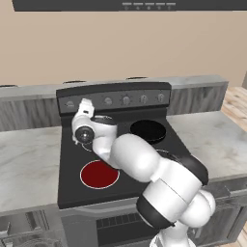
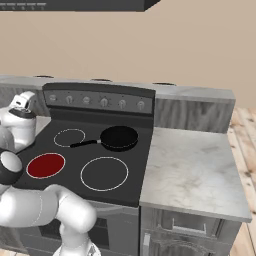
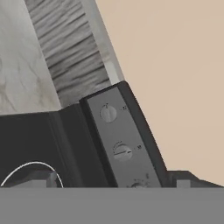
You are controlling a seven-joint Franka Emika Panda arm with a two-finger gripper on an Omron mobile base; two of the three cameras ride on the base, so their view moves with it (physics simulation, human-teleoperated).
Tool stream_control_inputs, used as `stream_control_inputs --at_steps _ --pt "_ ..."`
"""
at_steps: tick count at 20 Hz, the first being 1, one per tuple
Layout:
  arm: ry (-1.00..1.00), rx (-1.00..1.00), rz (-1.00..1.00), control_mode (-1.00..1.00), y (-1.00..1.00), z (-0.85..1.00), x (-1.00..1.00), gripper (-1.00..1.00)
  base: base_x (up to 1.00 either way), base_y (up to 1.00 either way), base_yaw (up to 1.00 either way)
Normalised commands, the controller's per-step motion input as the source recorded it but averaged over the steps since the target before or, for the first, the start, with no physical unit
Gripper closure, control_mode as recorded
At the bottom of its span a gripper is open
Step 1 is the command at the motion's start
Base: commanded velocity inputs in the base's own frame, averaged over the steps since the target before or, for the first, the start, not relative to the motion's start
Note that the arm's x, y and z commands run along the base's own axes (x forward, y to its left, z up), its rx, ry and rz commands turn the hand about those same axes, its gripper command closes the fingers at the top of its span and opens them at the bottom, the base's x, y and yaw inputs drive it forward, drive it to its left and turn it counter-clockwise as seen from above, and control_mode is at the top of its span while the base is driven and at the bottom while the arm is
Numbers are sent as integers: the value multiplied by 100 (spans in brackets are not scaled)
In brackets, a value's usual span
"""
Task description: Turn off the front left burner of the stove.
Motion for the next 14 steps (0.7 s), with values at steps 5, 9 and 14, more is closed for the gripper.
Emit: stream_control_inputs --at_steps 5,9,14 --pt "0 0 4 -100 10 0 27 -100 0 0 0" --pt "0 0 3 -100 0 0 30 -100 0 0 0" --pt "0 -2 0 -100 6 0 38 -100 0 0 0"
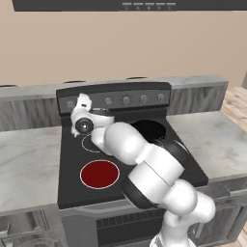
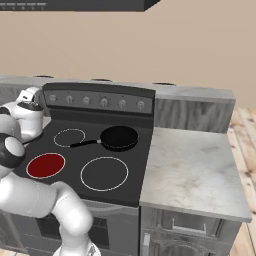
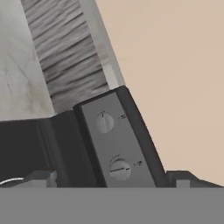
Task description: Turn off the front left burner of the stove.
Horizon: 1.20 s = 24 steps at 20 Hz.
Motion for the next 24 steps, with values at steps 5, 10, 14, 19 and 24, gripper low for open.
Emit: stream_control_inputs --at_steps 5,10,14,19,24 --pt "0 -5 0 -100 19 1 16 -100 0 0 0" --pt "0 -6 -1 -100 6 -1 10 -100 0 0 0" --pt "0 -6 0 -100 0 -3 35 -100 0 0 0" --pt "0 -3 0 -100 2 -4 35 -100 0 0 0" --pt "0 -2 -3 -100 8 -14 14 -100 0 0 0"
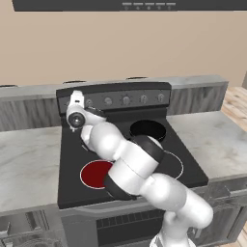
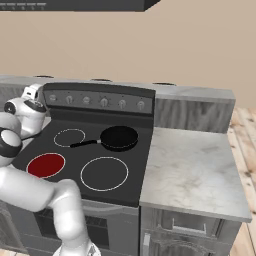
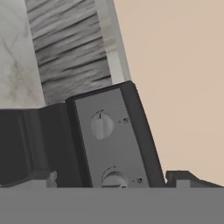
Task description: Turn off the front left burner of the stove.
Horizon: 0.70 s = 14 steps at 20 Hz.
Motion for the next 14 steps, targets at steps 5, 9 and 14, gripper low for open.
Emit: stream_control_inputs --at_steps 5,9,14 --pt "0 0 -6 -100 19 -13 27 -100 0 0 0" --pt "0 -2 -6 -100 24 -10 31 -100 0 0 0" --pt "0 -2 -4 -100 14 -16 26 -100 0 0 0"
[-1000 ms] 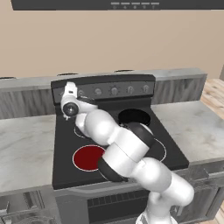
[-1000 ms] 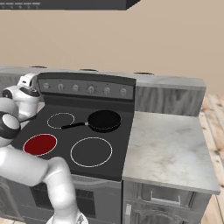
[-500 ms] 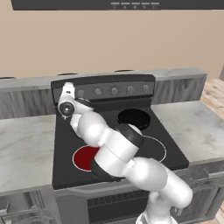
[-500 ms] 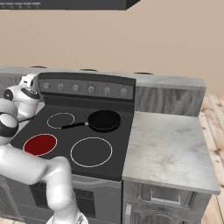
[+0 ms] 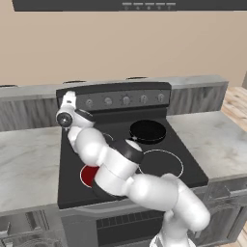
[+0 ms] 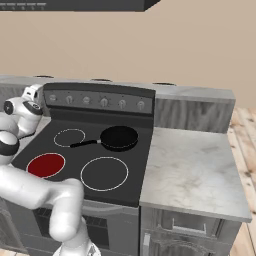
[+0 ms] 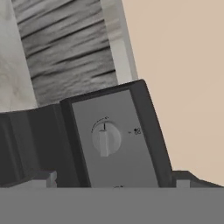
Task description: Turn off the front left burner of the stove.
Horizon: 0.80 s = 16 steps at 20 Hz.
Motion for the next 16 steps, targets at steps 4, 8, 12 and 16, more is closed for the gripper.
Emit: stream_control_inputs --at_steps 4,8,12,16 --pt "0 -3 -1 -100 0 -21 32 -100 0 0 0" --pt "0 -2 0 -100 0 -9 32 -100 0 0 0" --pt "0 -2 0 -100 0 0 44 -100 0 0 0" --pt "0 0 0 -100 0 -3 25 -100 0 0 0"
